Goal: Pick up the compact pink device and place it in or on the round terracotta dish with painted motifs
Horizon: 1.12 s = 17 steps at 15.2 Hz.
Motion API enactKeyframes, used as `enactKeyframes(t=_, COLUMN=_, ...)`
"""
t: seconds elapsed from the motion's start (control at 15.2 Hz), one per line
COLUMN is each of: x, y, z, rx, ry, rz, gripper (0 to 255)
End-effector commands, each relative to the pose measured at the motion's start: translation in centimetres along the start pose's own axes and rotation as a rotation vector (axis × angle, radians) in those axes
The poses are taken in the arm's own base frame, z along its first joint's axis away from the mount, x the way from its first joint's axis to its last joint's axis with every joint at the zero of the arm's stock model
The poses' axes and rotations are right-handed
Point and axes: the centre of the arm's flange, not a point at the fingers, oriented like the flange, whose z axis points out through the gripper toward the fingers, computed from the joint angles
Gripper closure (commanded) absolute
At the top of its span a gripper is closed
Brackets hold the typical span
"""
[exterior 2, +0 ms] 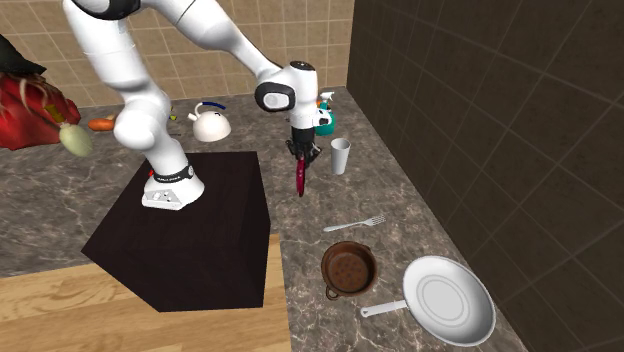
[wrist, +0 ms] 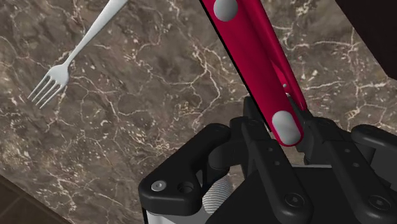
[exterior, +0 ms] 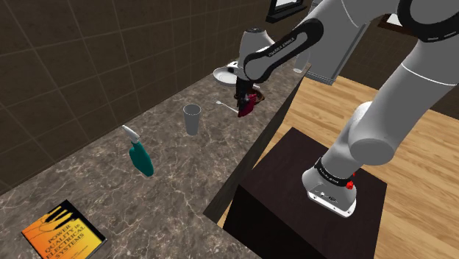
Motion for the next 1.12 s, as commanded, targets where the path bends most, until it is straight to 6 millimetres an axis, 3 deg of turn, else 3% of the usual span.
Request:
enactKeyframes(t=0.0, x=-1.4, y=2.5, z=0.0, rx=-0.001, ry=0.0, rz=-0.001, gripper=255)
enactKeyframes(t=1.06, x=-11.9, y=20.8, z=-0.3, rx=-0.001, ry=0.0, rz=-0.001, gripper=255)
